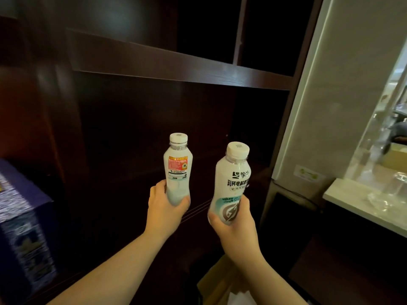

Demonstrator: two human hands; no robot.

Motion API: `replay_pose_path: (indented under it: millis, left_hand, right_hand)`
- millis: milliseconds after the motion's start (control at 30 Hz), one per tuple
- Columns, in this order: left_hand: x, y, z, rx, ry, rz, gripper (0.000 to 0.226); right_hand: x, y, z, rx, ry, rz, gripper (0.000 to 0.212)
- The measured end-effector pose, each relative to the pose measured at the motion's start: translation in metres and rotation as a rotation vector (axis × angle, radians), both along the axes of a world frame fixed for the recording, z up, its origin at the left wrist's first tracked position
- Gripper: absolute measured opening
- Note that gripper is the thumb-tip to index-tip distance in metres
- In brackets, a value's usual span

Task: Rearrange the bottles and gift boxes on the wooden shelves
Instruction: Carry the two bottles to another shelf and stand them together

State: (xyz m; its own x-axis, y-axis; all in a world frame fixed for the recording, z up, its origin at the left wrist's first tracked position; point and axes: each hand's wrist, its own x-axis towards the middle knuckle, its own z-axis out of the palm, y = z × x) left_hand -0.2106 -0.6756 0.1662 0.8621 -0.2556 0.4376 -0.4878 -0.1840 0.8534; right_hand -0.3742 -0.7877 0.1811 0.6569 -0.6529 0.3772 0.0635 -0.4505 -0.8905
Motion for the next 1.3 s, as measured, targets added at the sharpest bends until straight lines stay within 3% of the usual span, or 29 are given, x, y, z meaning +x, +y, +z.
replay_pose_path:
  millis: [367,733,933,1300]
  left_hand:
    - [0.164,-0.159,-0.045,0.008,0.134,0.091,0.08]
    - [0.266,-0.284,-0.136,-0.004,0.209,0.311,0.069]
    - [0.303,-0.32,-0.167,0.016,0.186,0.405,0.065]
    - [0.313,-0.33,-0.175,0.102,0.108,0.457,0.066]
  right_hand:
    - [0.183,-0.16,-0.034,-0.001,0.032,0.033,0.065]
    - [0.355,-0.315,-0.132,0.037,0.146,0.179,0.059]
    - [0.398,-0.357,-0.175,0.058,0.198,0.264,0.061]
    - [0.409,-0.362,-0.187,0.016,0.229,0.304,0.065]
